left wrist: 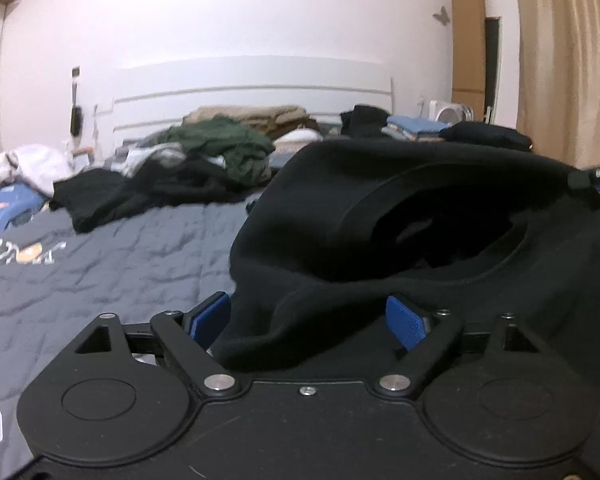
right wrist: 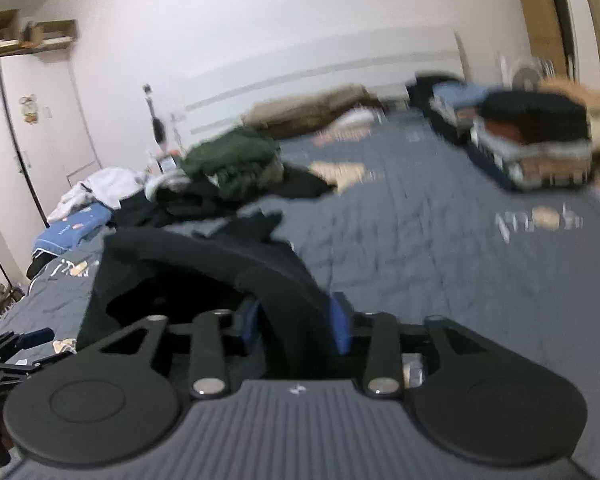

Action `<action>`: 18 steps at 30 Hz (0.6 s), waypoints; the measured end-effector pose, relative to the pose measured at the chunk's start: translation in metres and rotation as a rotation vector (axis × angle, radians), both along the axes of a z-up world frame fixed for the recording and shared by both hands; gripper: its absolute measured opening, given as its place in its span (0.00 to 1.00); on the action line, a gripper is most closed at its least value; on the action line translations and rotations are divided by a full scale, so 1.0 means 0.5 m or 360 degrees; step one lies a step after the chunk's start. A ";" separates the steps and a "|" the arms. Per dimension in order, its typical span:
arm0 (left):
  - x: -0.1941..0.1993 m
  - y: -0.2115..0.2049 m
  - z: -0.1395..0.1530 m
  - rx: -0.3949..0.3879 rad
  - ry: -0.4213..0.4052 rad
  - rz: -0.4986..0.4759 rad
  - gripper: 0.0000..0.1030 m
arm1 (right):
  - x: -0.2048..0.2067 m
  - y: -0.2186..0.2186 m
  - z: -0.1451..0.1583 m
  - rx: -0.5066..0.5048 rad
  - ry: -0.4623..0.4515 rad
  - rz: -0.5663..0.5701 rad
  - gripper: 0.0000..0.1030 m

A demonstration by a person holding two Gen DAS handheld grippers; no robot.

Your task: Fold clothes

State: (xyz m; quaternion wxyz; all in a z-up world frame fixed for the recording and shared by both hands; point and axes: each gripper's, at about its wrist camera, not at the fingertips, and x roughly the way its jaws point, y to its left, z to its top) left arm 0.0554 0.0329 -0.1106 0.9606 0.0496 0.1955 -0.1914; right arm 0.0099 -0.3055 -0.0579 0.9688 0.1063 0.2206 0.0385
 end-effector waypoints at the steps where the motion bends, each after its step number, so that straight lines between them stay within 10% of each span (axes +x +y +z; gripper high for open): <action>1: 0.005 -0.008 -0.002 0.0014 -0.0009 0.0010 0.94 | -0.007 -0.001 0.008 -0.0006 -0.0046 -0.0007 0.62; 5: 0.052 -0.042 -0.034 0.0087 0.0053 0.0052 0.92 | -0.008 -0.003 0.014 0.0070 -0.0084 0.0046 0.69; 8: 0.077 -0.064 -0.066 0.0193 0.0091 0.0052 0.71 | -0.003 0.018 0.009 0.0104 -0.0038 0.0122 0.70; 10: 0.075 -0.068 -0.073 0.0205 0.0116 0.0002 0.29 | -0.001 0.041 -0.002 0.0132 -0.0001 0.0179 0.71; 12: 0.070 -0.071 -0.075 0.0218 0.0137 -0.0058 0.09 | 0.008 0.065 -0.018 0.0193 0.0052 0.0246 0.71; 18: -0.030 -0.065 0.015 0.0109 0.0120 -0.0486 0.07 | 0.005 0.118 -0.073 0.0526 0.0232 0.0425 0.72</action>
